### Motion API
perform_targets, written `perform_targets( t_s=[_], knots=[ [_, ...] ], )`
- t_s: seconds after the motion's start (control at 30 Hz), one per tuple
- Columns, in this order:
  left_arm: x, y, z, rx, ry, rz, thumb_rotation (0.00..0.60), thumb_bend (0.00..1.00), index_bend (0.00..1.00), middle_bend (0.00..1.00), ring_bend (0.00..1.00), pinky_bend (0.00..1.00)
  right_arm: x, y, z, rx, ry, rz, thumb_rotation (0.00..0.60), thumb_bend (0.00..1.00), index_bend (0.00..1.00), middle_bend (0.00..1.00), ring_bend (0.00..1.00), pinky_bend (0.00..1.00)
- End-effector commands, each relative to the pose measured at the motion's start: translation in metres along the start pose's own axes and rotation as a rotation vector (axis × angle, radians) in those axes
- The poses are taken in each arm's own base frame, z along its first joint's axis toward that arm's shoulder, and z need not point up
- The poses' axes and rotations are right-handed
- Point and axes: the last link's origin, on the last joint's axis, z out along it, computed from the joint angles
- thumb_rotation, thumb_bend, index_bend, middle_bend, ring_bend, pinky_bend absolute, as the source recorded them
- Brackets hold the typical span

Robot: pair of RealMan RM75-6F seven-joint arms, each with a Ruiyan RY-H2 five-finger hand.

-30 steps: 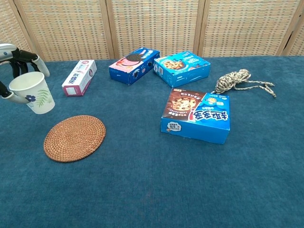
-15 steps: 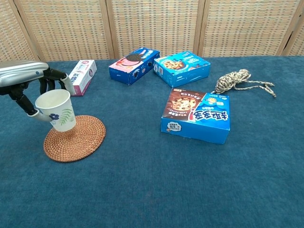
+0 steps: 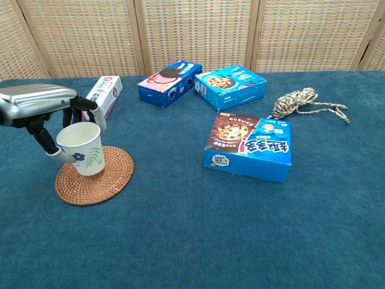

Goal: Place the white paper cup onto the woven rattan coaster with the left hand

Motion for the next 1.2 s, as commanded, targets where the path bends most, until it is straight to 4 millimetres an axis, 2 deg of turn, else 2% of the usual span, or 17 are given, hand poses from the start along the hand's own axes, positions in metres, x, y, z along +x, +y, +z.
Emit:
perform_targets(
  t_s=[0.03,0.2,0.27,0.33,0.4,0.67,0.8,0.9,1.03,1.2],
  knots=[
    [-0.003,0.002,0.001,0.003,-0.006,-0.001,0.600,0.00,0.35,0.38,0.45,0.45,0.000,0.000,0.000,0.000,0.001,0.001,0.600,0.00,0.08,0.00,0.00,0.00],
    [-0.006,0.004,0.002,0.002,0.000,-0.005,0.600,0.00,0.34,0.33,0.39,0.45,0.001,0.000,0.000,0.000,0.003,0.002,0.600,0.00,0.08,0.00,0.00,0.00],
    [-0.007,0.004,0.003,0.003,-0.002,-0.003,0.600,0.00,0.30,0.28,0.34,0.42,0.001,0.000,0.000,0.000,0.005,0.003,0.600,0.00,0.08,0.00,0.00,0.00],
    [-0.008,0.004,0.002,0.004,-0.005,-0.007,0.600,0.00,0.19,0.19,0.26,0.39,0.002,0.000,0.000,0.000,0.006,0.003,0.600,0.00,0.08,0.00,0.00,0.00],
    [-0.008,0.004,0.002,0.003,-0.008,-0.006,0.600,0.00,0.13,0.14,0.23,0.38,0.002,0.000,0.000,0.000,0.007,0.003,0.600,0.00,0.08,0.00,0.00,0.00],
    [-0.007,0.002,-0.002,0.003,-0.014,-0.002,0.600,0.00,0.07,0.07,0.16,0.35,0.002,0.000,-0.001,0.000,0.009,0.004,0.600,0.00,0.08,0.00,0.00,0.00],
    [-0.005,-0.001,-0.007,0.008,-0.012,0.000,0.600,0.00,0.01,0.01,0.07,0.28,0.003,0.000,-0.001,0.000,0.010,0.005,0.600,0.00,0.08,0.00,0.00,0.00],
    [0.001,-0.010,-0.018,0.024,-0.012,0.002,0.600,0.00,0.00,0.00,0.00,0.21,0.003,0.000,-0.001,-0.001,0.011,0.007,0.600,0.00,0.08,0.00,0.00,0.00],
    [0.012,-0.028,-0.040,0.065,0.003,0.001,0.600,0.00,0.00,0.00,0.00,0.12,0.004,-0.001,-0.002,0.003,0.012,0.010,0.600,0.00,0.08,0.00,0.00,0.00],
    [0.028,-0.057,-0.083,0.181,0.098,-0.037,0.600,0.00,0.00,0.00,0.00,0.00,0.005,-0.002,-0.003,0.009,0.017,0.016,0.600,0.00,0.08,0.00,0.00,0.00]
  ],
)
